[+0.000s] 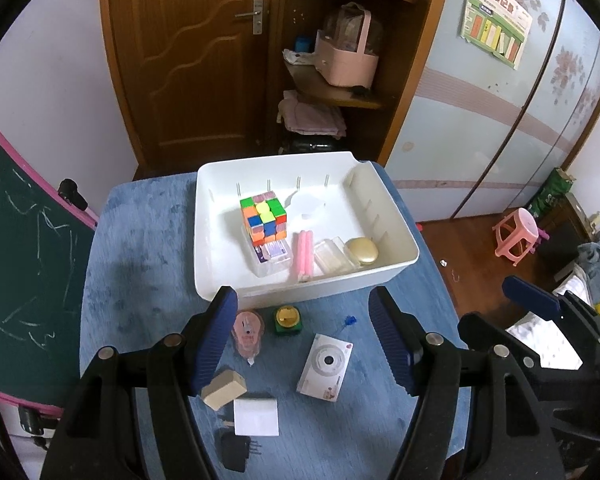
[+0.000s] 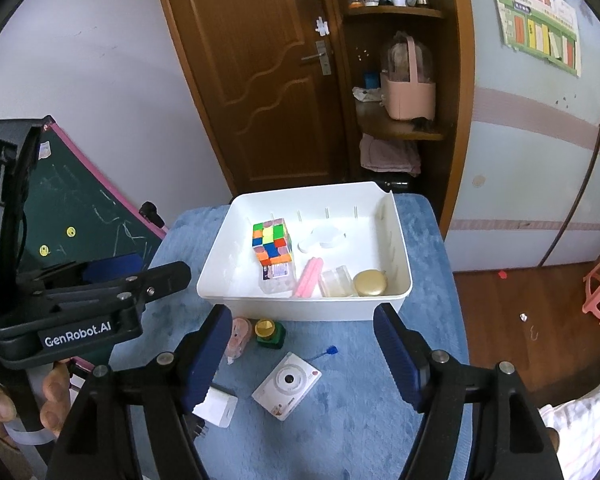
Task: Organize rigid objects
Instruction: 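Lift both tools away from the white tray, then grasp the beige block with the left tool while the right tool grasps the white toy, then carry the beige block and white toy into the tray and open both tools, then lift both tools away from the white tray, then grasp the black charger with the left tool while the right tool grasps the white charger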
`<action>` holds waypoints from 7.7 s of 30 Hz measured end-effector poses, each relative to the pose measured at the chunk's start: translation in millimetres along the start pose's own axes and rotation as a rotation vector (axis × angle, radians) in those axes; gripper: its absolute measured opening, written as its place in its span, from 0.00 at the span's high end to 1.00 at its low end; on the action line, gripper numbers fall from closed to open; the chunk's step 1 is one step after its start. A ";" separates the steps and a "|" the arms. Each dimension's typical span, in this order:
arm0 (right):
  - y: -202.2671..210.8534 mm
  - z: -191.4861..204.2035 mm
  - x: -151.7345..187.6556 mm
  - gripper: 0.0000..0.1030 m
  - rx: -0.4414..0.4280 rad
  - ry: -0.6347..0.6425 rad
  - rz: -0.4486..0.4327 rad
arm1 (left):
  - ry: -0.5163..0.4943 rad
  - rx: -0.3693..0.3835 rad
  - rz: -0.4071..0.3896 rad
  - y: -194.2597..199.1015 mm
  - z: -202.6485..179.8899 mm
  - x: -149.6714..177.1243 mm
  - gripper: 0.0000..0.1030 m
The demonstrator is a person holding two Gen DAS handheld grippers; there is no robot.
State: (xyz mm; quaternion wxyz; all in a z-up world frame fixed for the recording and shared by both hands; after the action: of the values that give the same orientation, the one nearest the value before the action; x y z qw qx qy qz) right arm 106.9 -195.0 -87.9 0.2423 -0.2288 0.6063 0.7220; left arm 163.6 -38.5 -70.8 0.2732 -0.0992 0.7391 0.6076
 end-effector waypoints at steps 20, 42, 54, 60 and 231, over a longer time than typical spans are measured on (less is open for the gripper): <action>-36.1 -32.9 53.6 0.28 0.030 -0.050 0.079 | 0.015 -0.036 0.103 -21.3 28.2 49.1 0.30; -144.6 -16.8 101.5 0.28 -0.073 -0.280 0.363 | -0.165 -0.118 0.453 -131.4 66.1 102.1 0.30; -197.5 -16.2 107.2 0.28 -0.054 -0.473 0.455 | -0.142 -0.144 0.553 -169.3 71.2 97.2 0.30; -217.3 -6.8 105.9 0.28 -0.003 -0.497 0.486 | -0.136 -0.177 0.590 -183.9 78.6 97.1 0.30; -83.5 60.8 56.4 0.39 -0.133 0.011 0.343 | 0.120 -0.086 0.292 -51.4 95.5 150.0 0.32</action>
State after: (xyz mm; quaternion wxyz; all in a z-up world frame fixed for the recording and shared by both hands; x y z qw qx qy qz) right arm 113.2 -118.6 -177.2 0.0965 -0.1416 0.5886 0.7901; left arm 90.7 67.8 -203.6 0.1330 -0.0386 0.7338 0.6651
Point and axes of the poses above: each gripper's, at about its wrist camera, not at the fingertips, and y roughly against the way its jaws point, z to its left, x to its underside, the point moved 1 cm from there along -y, roughly the way its jaws point, and after that the axes turned 4 degrees about z, right-handed, at the moved point
